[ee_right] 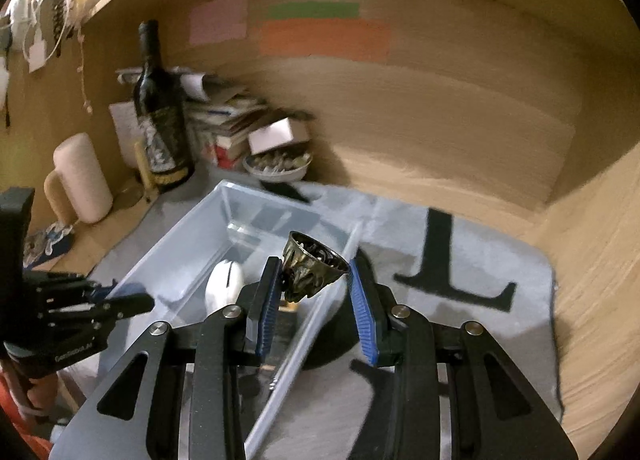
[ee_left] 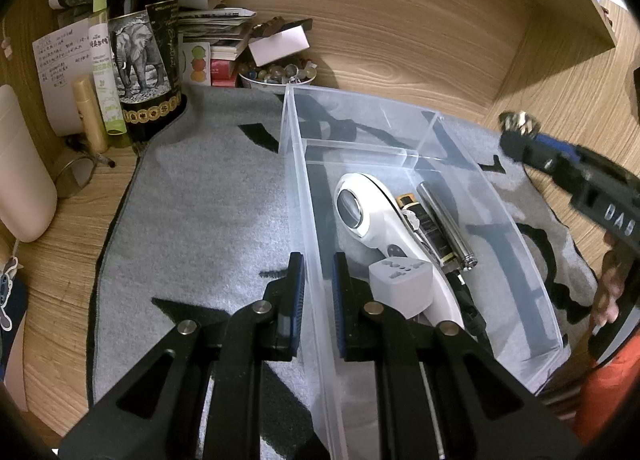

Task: Organize rigid objects
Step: 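Carry the metallic trinket into the box and open the right gripper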

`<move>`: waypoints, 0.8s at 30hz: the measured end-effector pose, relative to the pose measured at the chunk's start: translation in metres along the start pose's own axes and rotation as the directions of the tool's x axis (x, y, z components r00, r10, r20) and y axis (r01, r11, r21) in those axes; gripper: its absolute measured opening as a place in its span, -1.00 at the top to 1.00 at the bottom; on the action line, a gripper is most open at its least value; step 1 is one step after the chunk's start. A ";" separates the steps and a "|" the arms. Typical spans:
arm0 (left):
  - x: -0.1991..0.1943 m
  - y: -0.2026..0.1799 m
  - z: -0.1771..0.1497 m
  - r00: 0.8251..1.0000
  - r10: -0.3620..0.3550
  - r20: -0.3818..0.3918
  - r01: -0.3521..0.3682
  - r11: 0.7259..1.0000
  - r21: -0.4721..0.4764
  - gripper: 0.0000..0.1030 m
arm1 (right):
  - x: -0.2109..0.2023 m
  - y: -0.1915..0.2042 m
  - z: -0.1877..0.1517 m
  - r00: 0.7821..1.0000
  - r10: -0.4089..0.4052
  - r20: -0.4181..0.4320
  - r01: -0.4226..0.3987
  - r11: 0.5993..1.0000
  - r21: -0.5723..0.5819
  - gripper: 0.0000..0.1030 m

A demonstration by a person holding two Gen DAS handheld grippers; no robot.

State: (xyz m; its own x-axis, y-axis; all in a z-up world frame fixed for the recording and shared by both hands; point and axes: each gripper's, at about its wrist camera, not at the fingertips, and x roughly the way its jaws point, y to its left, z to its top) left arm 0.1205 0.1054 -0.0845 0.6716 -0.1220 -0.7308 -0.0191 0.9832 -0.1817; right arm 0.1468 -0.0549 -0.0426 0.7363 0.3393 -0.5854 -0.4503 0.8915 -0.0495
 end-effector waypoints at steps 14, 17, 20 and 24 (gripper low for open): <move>0.000 0.000 0.000 1.000 -0.002 0.000 0.002 1.000 -0.002 0.77 | 0.025 0.023 -0.023 0.993 0.043 -0.108 -0.048 0.998 -0.046 0.40; 0.000 0.000 0.001 1.000 -0.005 -0.003 0.005 1.000 -0.005 0.77 | 0.027 0.026 -0.025 0.991 0.048 -0.122 -0.055 0.997 -0.053 0.40; 0.000 0.000 0.002 1.000 -0.005 -0.004 0.005 1.000 -0.006 0.77 | 0.029 0.030 -0.027 0.989 0.049 -0.138 -0.058 0.997 -0.060 0.40; 0.000 0.000 0.002 1.000 -0.006 -0.005 0.006 1.000 -0.005 0.77 | 0.024 0.031 -0.026 0.988 0.064 -0.139 -0.071 0.996 -0.046 0.25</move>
State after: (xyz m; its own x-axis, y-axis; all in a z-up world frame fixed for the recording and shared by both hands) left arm 0.1219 0.1059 -0.0837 0.6677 -0.1283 -0.7333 -0.0192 0.9817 -0.1893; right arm 0.1375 -0.0268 -0.0795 0.6288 0.3504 -0.6941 -0.5237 0.8507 -0.0449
